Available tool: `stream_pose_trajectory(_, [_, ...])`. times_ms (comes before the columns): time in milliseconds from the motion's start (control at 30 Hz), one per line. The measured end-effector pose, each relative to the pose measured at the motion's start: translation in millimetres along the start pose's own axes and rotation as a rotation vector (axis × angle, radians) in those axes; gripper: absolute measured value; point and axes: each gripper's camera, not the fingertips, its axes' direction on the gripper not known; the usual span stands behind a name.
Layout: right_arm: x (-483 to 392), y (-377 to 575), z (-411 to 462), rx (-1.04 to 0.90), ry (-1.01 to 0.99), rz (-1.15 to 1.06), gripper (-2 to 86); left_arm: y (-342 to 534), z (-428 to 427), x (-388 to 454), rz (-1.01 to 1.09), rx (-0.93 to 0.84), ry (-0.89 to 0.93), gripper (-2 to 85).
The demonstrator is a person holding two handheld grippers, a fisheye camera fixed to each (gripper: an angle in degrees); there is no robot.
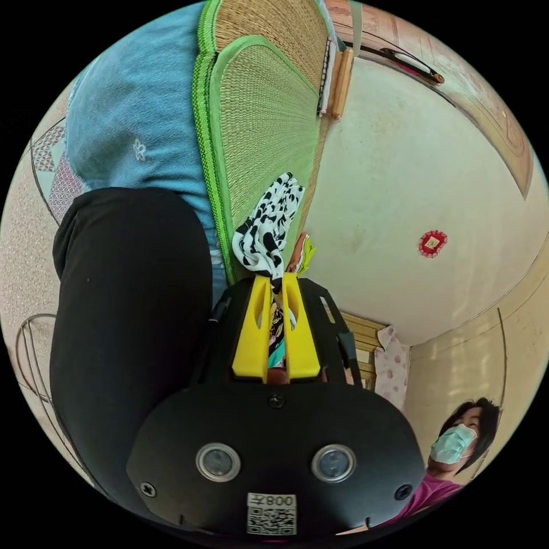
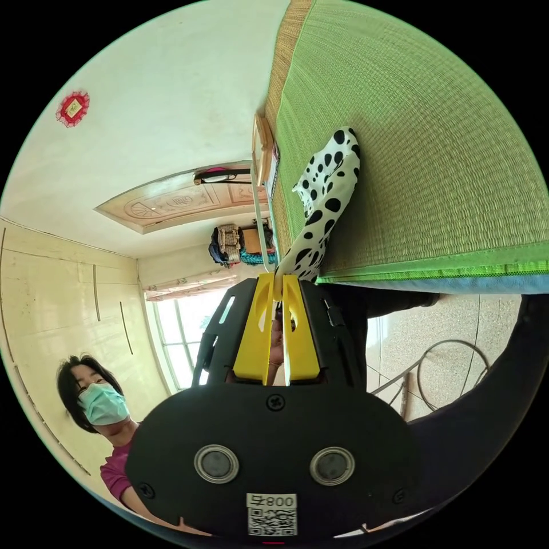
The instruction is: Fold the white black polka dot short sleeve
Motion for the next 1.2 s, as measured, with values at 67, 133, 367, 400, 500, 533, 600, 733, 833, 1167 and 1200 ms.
stream_pose_trajectory(67, [4.0, 4.6, -4.1, -0.004, 0.016, 0.006, 2.1, 10.2, -0.9, 4.4, 0.033, -0.035, -0.023, 3.9])
stream_pose_trajectory(133, [8.1, 10.0, -8.4, -0.010, 0.039, 0.011, 2.1, 18.0, -0.5, 8.4, 0.064, -0.071, -0.053, 3.7])
stream_pose_trajectory(367, [28.5, 37.7, -23.4, -0.017, 0.042, 0.048, 2.0, 50.3, 5.6, 17.9, 0.133, -0.153, -0.097, 3.4])
stream_pose_trajectory(400, [30.7, 42.1, -25.6, -0.013, 0.034, 0.053, 2.0, 52.9, 6.4, 18.7, 0.136, -0.155, -0.097, 3.4])
stream_pose_trajectory(500, [33.3, 50.9, -31.4, 0.000, 0.012, 0.057, 1.9, 64.1, 11.4, 23.2, 0.153, -0.166, -0.093, 3.4])
stream_pose_trajectory(533, [33.2, 52.2, -32.3, 0.001, 0.008, 0.056, 1.9, 68.1, 13.6, 25.4, 0.161, -0.168, -0.093, 3.3])
stream_pose_trajectory(600, [30.9, 56.5, -35.9, 0.006, 0.000, 0.047, 1.9, 73.7, 17.4, 29.0, 0.171, -0.175, -0.090, 3.3])
stream_pose_trajectory(733, [25.1, 62.4, -41.0, 0.015, -0.009, 0.029, 2.0, 85.7, 26.5, 38.8, 0.203, -0.188, -0.093, 3.2])
stream_pose_trajectory(833, [22.4, 68.8, -45.3, 0.023, -0.022, 0.018, 1.9, 93.5, 33.4, 44.3, 0.218, -0.195, -0.093, 3.2])
stream_pose_trajectory(1167, [18.4, 100.0, -62.0, 0.055, -0.076, -0.001, 1.9, 116.2, 64.3, 61.3, 0.248, -0.204, -0.071, 3.2])
stream_pose_trajectory(1200, [16.2, 103.4, -64.3, 0.059, -0.084, -0.005, 1.9, 117.3, 66.6, 62.6, 0.249, -0.205, -0.068, 3.2])
